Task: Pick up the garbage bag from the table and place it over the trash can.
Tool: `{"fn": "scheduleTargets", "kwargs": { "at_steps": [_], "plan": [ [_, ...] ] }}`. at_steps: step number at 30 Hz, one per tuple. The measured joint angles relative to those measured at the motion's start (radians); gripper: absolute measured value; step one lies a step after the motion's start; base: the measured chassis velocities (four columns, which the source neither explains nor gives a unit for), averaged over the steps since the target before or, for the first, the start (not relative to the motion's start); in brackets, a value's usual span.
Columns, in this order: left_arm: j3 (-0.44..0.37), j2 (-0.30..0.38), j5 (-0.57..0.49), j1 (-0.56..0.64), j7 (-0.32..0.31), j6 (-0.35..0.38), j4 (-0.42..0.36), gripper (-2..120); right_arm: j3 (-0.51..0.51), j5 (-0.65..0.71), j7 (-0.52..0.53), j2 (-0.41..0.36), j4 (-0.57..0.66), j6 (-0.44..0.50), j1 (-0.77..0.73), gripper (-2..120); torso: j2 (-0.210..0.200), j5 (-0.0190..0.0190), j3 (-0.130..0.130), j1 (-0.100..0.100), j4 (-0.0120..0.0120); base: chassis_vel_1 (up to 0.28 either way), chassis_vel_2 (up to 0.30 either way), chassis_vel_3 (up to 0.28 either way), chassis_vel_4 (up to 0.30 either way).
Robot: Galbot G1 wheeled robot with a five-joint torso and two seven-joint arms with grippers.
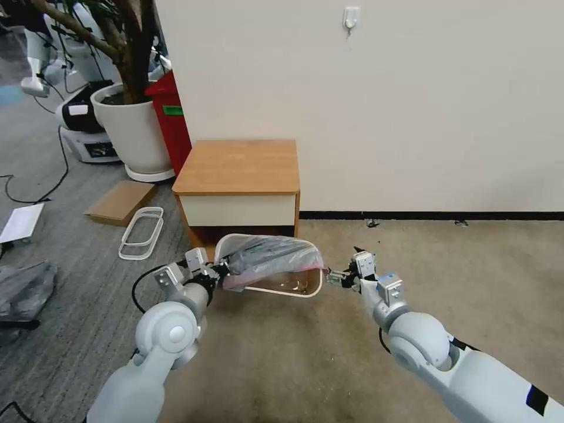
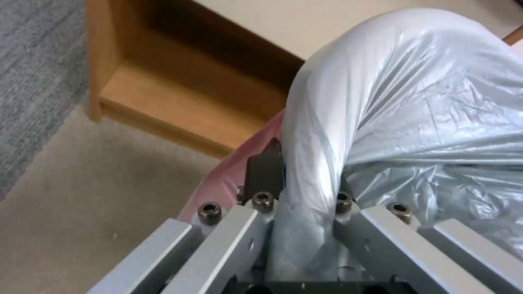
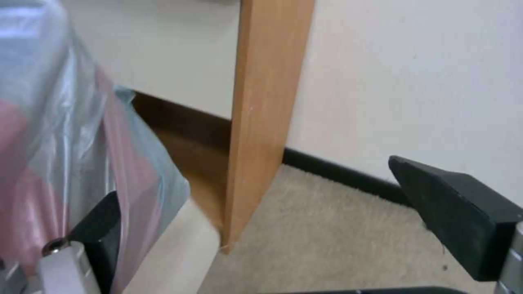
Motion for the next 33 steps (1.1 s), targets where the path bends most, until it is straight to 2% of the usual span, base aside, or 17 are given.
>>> {"fn": "scheduleTargets", "kwargs": {
  "at_steps": [15,24,26,28,29,32,33],
  "plan": [
    [0.005,0.016,0.022,-0.005,-0.005,0.010,0.022,1,0.031,0.038,0.000,-0.047,0.012,-0.001,0.023,100,0.000,0.0002,0.000,0.000,0.0000,0.000,0.000,0.000,0.000],
    [0.001,0.011,0.023,0.004,0.001,0.009,0.020,1,0.075,0.153,0.023,-0.045,0.037,-0.015,0.047,100,0.000,0.0000,0.000,0.000,-0.0001,0.000,0.000,0.000,0.000],
    [0.001,0.006,0.023,0.003,0.002,0.007,0.022,1,0.095,0.275,0.079,-0.035,0.071,-0.046,0.062,100,0.000,-0.0001,0.000,0.000,0.0000,0.000,0.000,0.000,0.000],
    [-0.003,0.003,0.024,0.001,0.005,0.003,0.028,1,0.135,0.494,0.159,-0.015,0.162,-0.116,0.063,100,0.000,0.0000,0.000,0.000,0.0001,0.000,0.000,0.000,0.000],
    [-0.003,0.003,0.024,0.001,0.005,0.003,0.028,1,0.135,0.494,0.159,-0.015,0.162,-0.116,0.063,100,0.000,0.0000,0.000,0.000,0.0001,0.000,0.000,0.000,0.000],
    [-0.009,0.000,0.028,-0.001,0.023,-0.010,0.039,1,0.217,0.860,0.335,0.059,0.317,-0.246,0.038,100,0.000,-0.0003,0.000,0.000,0.0002,0.000,0.000,0.000,0.000],
    [-0.009,0.000,0.028,-0.001,0.023,-0.010,0.039,1,0.217,0.860,0.335,0.059,0.317,-0.246,0.038,100,0.000,-0.0003,0.000,0.000,0.0002,0.000,0.000,0.000,0.000]
  ]
}}
